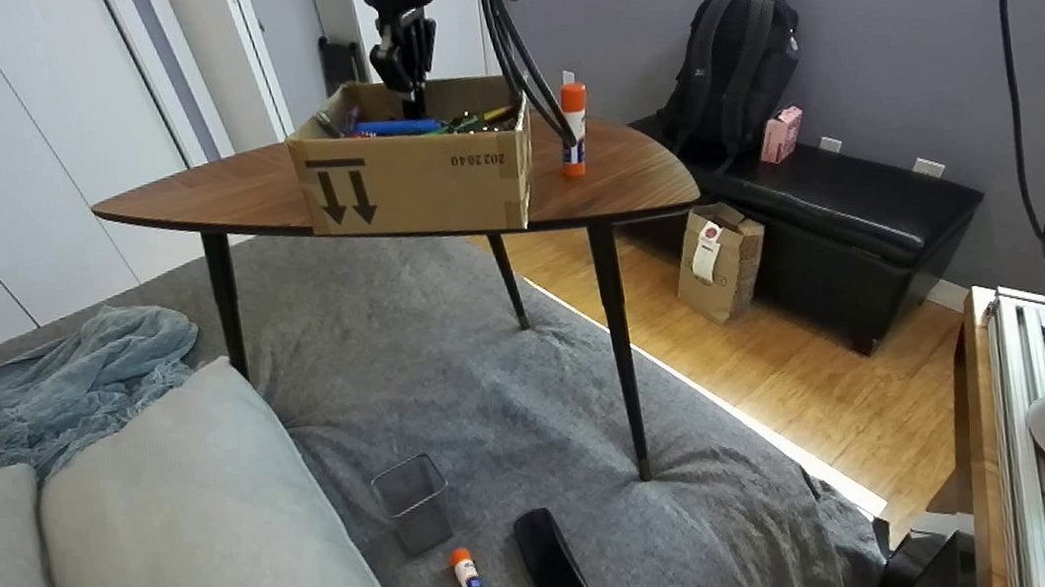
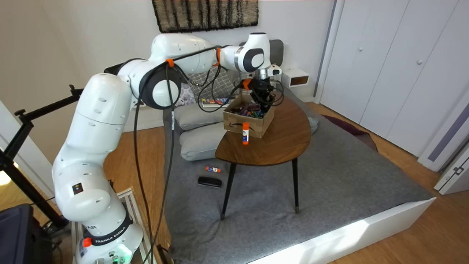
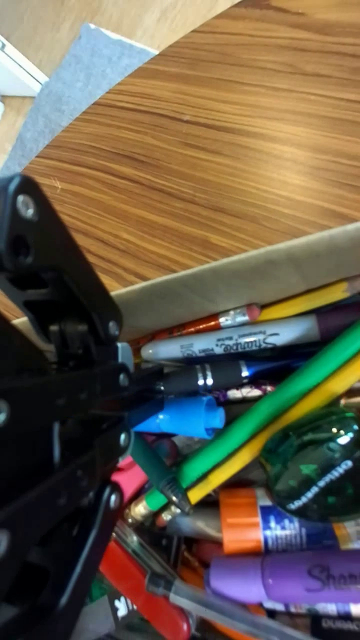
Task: Pick up the black pen from the cardboard box and put it on the table
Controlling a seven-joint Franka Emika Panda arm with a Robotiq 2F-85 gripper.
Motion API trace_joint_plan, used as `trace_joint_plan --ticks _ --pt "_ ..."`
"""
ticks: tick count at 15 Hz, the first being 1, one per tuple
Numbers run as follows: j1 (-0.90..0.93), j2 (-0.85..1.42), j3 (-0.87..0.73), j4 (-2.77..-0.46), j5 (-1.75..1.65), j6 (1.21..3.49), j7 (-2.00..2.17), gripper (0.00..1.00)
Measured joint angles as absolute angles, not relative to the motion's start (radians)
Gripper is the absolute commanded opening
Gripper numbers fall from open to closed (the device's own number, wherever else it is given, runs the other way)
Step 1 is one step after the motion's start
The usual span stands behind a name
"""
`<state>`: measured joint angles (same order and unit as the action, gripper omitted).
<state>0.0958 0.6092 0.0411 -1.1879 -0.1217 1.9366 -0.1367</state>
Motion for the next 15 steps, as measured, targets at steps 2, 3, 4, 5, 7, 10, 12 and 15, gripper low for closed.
trace_joint_plan --ticks 2,3,4,5,7,10,12,15 --pt "0.096 0.614 0.041 -1.173 -0.122 1.906 -0.145 0.01" --pt "0.096 0.614 0.041 -1.166 -0.122 1.892 -0.145 0.02" --pt "0.096 0.614 0.041 -1.159 -0.122 1.879 -0.145 0.01" --pt "0.096 0.614 0.041 -1.148 -0.122 1.868 -0.145 0.00" --pt "0.096 0.609 0.041 -1.127 -0.122 1.862 -0.145 0.00" --pt "0.097 0.584 0.040 -1.109 -0.122 1.862 -0.145 0.00" --pt "0.097 0.560 0.040 -1.107 -0.122 1.862 -0.144 0.00" --pt "0.097 0.530 0.039 -1.107 -0.122 1.862 -0.144 0.00"
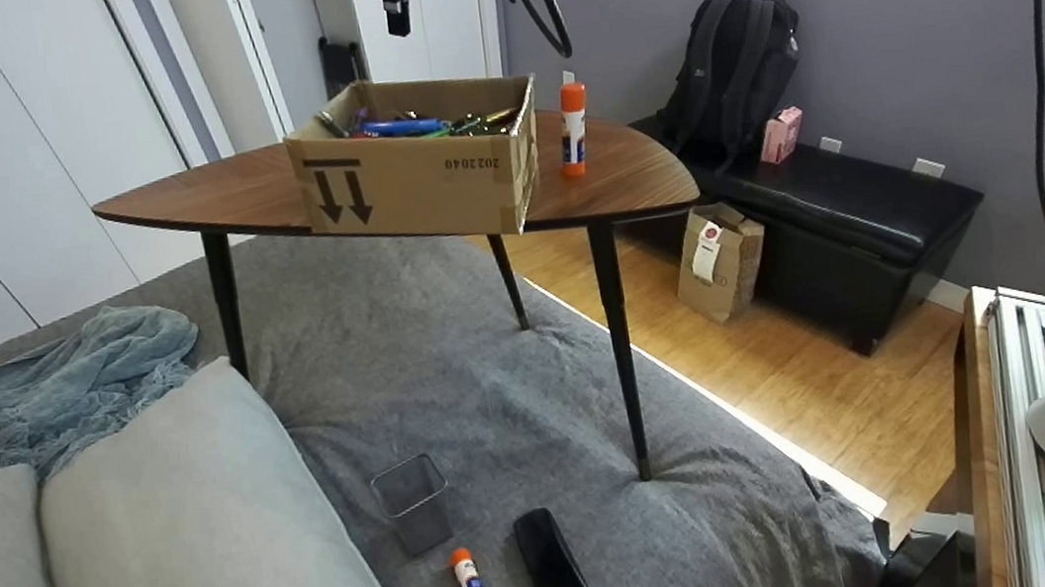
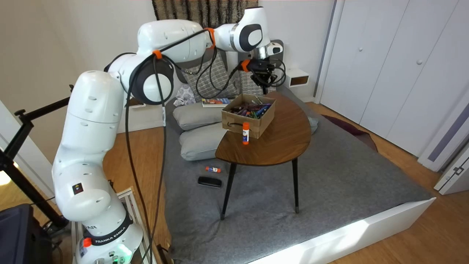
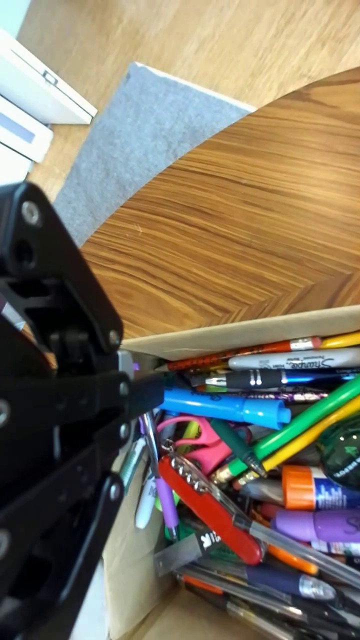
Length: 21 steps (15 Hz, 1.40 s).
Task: Pick up the black pen from the cardboard box and put it on the table
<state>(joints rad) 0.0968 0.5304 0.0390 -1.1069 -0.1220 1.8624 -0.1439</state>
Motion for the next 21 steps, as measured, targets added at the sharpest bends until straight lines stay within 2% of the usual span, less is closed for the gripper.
trace_joint_plan --ticks 2,3,5,9,11,12,13,14,16,21 --pt "0.097 0.523 0.039 -1.107 -0.122 1.862 -0.144 0.00" --pt "0.097 0.524 0.040 -1.107 -0.121 1.862 -0.144 0.23" --pt "0.097 0.532 0.041 -1.108 -0.120 1.862 -0.144 0.33" --pt "0.095 0.570 0.041 -1.110 -0.118 1.862 -0.145 0.32" --pt "0.095 0.591 0.041 -1.110 -0.117 1.863 -0.145 0.22" --pt "0.095 0.601 0.043 -1.109 -0.117 1.863 -0.146 0.21" --pt "0.095 0.610 0.045 -1.109 -0.117 1.862 -0.146 0.13" --pt "0.095 0.618 0.047 -1.109 -0.117 1.862 -0.146 0.15" --pt "0.095 0.631 0.050 -1.109 -0.117 1.862 -0.146 0.12" --pt "0.094 0.646 0.049 -1.109 -0.117 1.856 -0.146 0.13"
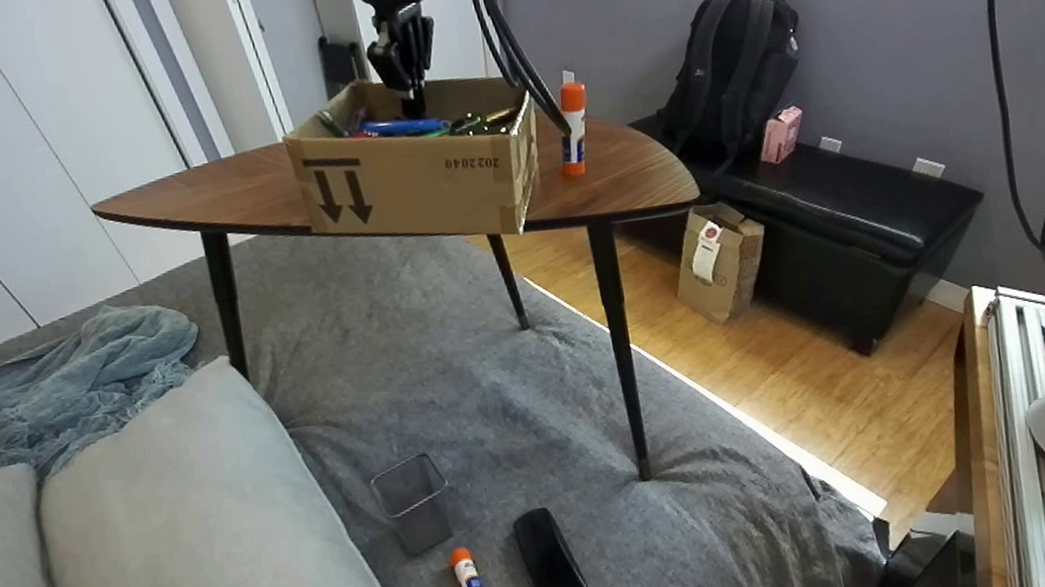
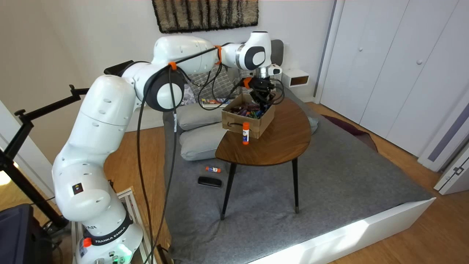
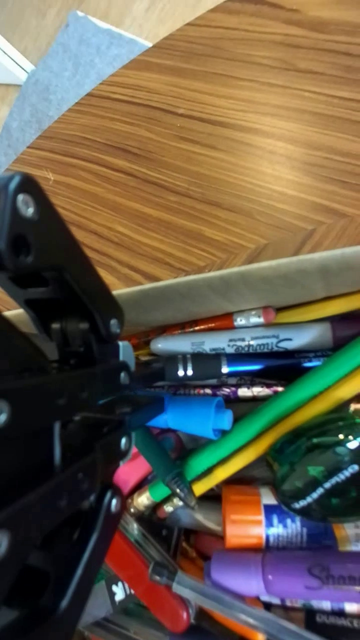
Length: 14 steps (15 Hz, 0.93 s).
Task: Pick up the black pen from the cardboard box and put it on the table
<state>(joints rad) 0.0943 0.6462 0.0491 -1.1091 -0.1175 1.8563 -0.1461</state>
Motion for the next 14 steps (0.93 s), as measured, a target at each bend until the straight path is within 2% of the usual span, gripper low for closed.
trace_joint_plan --ticks 5,7,14 --pt "0.094 0.646 0.048 -1.109 -0.118 1.848 -0.146 0.13" --pt "0.094 0.646 0.046 -1.109 -0.119 1.845 -0.146 0.17" --pt "0.089 0.646 0.036 -1.109 -0.119 1.845 -0.146 0.21"
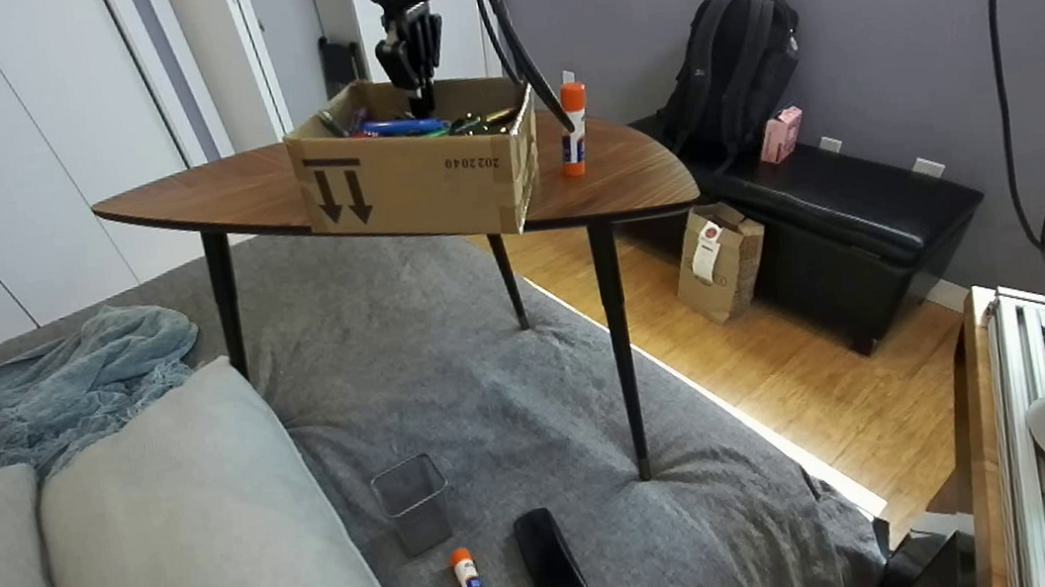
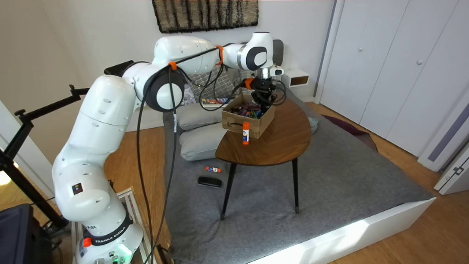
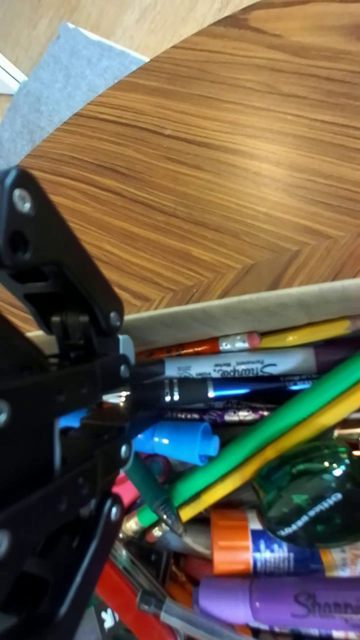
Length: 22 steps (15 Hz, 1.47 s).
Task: Pick up the black pen from the cardboard box and put it on the table
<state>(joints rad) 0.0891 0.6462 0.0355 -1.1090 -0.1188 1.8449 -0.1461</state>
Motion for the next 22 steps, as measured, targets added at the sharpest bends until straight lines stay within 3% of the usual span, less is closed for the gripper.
trace_joint_plan --ticks 3,9,15,16,17,20,22 --pt "0.089 0.648 0.036 -1.109 -0.119 1.845 -0.146 0.24" --pt "0.089 0.651 0.040 -1.109 -0.119 1.846 -0.148 0.19" --pt "0.089 0.656 0.040 -1.109 -0.119 1.852 -0.155 0.36" --pt "0.090 0.658 0.040 -1.109 -0.119 1.854 -0.158 0.30" --pt "0.090 0.659 0.040 -1.109 -0.119 1.856 -0.160 0.14" --pt "0.091 0.668 0.040 -1.107 -0.119 1.863 -0.168 0.00" --pt "0.091 0.671 0.040 -1.106 -0.119 1.867 -0.171 0.03"
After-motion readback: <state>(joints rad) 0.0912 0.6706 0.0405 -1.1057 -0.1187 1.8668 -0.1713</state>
